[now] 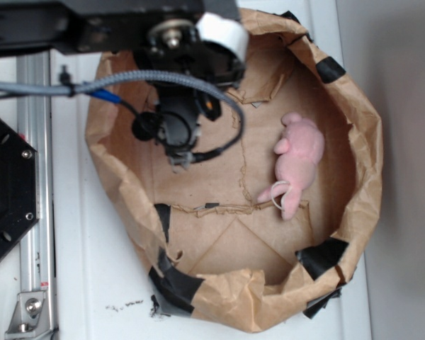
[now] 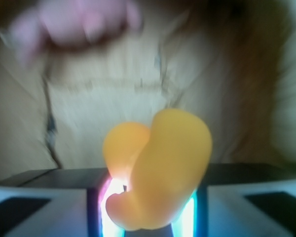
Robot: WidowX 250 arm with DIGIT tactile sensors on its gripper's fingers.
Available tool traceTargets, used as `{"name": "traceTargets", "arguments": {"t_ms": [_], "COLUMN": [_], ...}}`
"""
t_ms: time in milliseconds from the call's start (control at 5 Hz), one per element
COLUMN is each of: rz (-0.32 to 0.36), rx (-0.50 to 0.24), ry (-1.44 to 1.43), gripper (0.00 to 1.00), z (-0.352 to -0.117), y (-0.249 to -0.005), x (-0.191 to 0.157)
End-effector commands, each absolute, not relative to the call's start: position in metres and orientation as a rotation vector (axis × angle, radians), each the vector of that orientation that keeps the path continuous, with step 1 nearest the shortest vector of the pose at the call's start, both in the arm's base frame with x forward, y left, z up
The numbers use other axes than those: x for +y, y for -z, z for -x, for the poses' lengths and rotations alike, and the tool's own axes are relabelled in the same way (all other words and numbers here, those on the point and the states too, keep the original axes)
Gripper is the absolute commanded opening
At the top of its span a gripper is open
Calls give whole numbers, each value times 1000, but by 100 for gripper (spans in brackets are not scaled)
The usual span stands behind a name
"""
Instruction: Grab the yellow duck.
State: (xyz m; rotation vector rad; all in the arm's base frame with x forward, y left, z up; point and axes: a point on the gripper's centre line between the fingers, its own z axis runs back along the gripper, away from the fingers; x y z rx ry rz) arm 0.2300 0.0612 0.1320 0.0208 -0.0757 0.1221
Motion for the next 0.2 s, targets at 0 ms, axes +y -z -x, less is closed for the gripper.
{"name": "traceTargets", "arguments": {"t_ms": [0], "rz": [-17], "rx": [-114], "ry": [-105], "gripper": [0], "z": [-233], "y": [-161], "x": [47]}}
